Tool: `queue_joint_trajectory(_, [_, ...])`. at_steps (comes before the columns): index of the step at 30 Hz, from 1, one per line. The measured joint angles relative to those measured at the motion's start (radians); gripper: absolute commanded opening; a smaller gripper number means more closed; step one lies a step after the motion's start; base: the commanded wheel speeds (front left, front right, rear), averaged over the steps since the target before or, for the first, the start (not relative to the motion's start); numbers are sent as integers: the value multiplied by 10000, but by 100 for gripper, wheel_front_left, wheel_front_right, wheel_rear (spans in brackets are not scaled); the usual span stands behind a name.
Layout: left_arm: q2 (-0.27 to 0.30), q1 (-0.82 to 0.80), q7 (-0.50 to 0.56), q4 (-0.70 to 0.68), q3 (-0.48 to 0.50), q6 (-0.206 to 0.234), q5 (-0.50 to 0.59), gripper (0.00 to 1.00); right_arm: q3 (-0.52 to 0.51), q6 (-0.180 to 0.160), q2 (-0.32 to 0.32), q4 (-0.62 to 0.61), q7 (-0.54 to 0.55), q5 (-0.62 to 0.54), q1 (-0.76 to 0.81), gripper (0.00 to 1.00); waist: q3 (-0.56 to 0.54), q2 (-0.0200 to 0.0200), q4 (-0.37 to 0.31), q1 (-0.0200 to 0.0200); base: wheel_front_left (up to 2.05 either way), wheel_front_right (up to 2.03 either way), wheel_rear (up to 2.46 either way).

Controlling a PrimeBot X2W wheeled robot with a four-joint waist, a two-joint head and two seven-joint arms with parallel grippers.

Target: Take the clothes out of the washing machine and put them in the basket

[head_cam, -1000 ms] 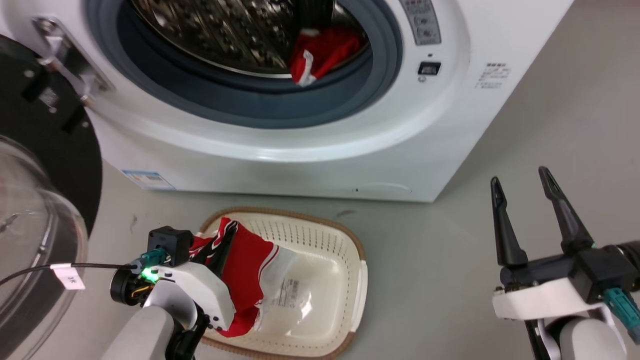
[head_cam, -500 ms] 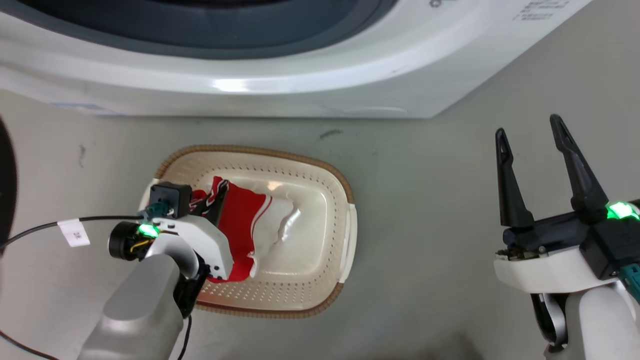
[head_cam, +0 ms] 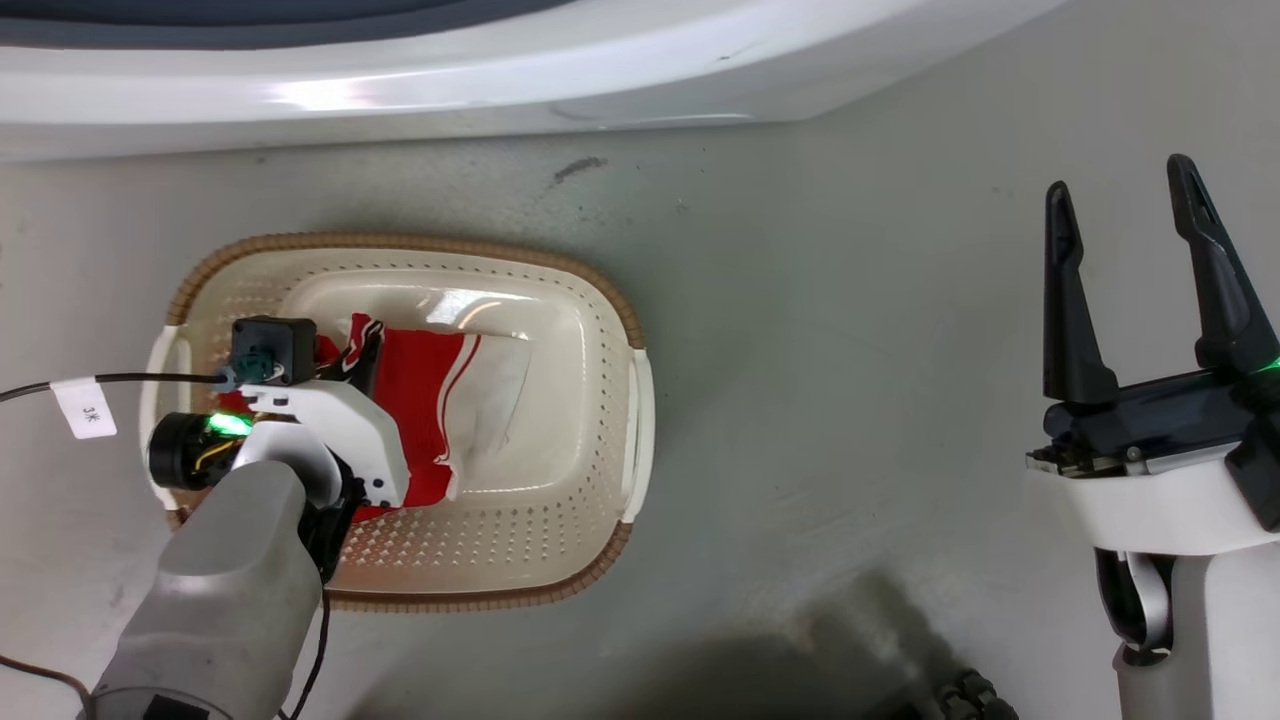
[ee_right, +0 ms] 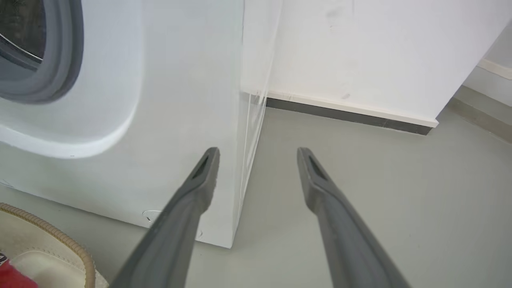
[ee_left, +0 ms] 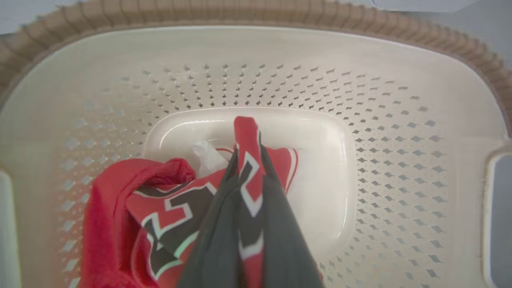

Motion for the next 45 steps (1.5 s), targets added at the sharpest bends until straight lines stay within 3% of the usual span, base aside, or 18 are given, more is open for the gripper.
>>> queue_joint_trajectory(5, [-61, -177, -12, 437, -113, 0, 2, 4, -46, 0, 0, -2, 0, 82, 2, 100, 321, 0, -184, 0, 0, 0, 0])
queue_joint_trajectory(7, [-73, -183, -13, 489, -109, 0, 2, 98, -8, 0, 0, 67, 0, 81, 1, 100, 336, 0, -182, 0, 0, 0, 0])
queue_joint_trajectory(16, [-27, 100, -40, 238, 173, 0, 136, 100, -33, 0, 2, 497, 0, 115, -5, 100, -386, 0, -22, -1, 0, 0, 0])
queue_joint_trajectory(23, [215, 1090, -40, -1402, 746, 23, 882, 100, -255, 0, 4, 1034, 0, 105, 128, 100, -1575, 0, 159, -2, 0, 0, 0])
queue_joint_trajectory(33, [253, 3103, -42, -4587, 2109, 416, 2449, 100, -499, 0, 2, 1651, 0, 268, 975, 100, -3454, 0, 383, -4, 0, 0, 0])
queue_joint_trajectory(45, [493, 3771, -40, -6341, 2619, 284, 3568, 100, -232, 0, 2, 1841, 0, 702, 1491, 100, -4445, 0, -80, -5, 0, 0, 0])
